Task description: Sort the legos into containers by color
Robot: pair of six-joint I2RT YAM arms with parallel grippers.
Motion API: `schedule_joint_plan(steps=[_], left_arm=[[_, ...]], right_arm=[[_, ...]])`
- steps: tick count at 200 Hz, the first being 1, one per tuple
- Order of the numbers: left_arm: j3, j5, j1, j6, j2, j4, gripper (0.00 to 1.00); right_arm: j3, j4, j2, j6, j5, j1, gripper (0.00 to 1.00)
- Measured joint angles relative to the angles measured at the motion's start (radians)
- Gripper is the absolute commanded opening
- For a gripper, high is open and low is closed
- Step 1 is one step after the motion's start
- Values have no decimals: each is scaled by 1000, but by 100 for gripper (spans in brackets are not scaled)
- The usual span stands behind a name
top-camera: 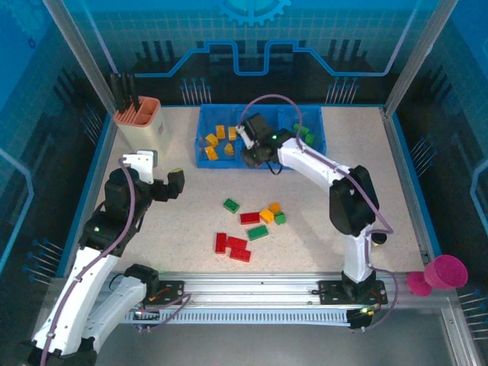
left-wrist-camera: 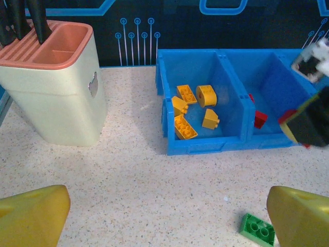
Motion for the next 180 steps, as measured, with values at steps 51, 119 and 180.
schedule_joint_plan(steps=[51,119,180], left_arm=[[-3,1,0,6,31,14,99],[-3,19,0,23,74,15,99],[-3,19,0,23,89,16,99]], right_arm=[[275,7,277,-107,111,-39,33],[581,-51,520,-172,176,-82,35],[628,-54,534,-187,168,-121,51]])
